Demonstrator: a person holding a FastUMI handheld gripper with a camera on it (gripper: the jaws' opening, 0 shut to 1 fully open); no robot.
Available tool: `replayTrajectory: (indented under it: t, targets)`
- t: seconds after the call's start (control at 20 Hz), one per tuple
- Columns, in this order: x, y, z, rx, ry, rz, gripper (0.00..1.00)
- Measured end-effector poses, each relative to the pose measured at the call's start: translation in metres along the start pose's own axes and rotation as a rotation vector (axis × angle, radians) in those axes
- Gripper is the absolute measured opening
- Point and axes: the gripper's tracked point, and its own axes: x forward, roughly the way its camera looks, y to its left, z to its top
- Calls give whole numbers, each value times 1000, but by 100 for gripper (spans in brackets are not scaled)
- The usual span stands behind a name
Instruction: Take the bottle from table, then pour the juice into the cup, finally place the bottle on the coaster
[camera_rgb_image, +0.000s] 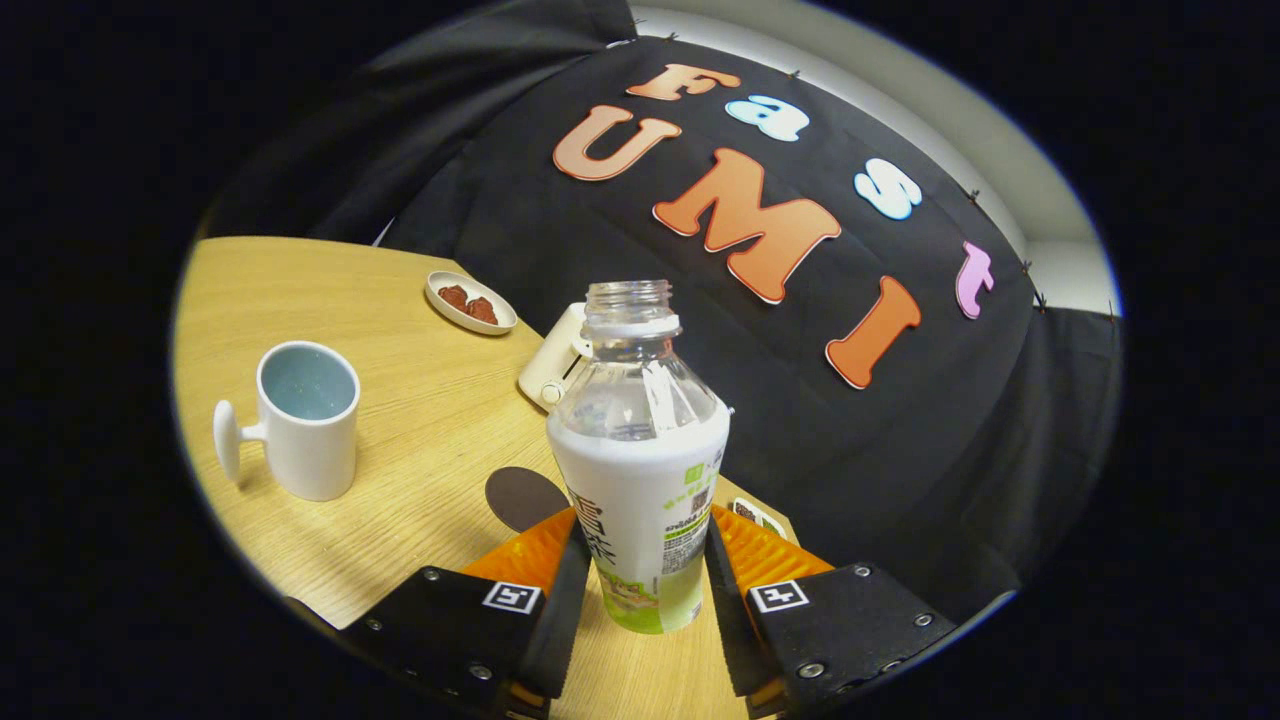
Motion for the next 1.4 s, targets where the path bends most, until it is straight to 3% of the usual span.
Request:
replayTrajectory:
  t: [0.75,1.4]
  targets:
    - [7,47,33,-551,-130,-67,61]
    - [8,65,51,-843,-233,-121,61]
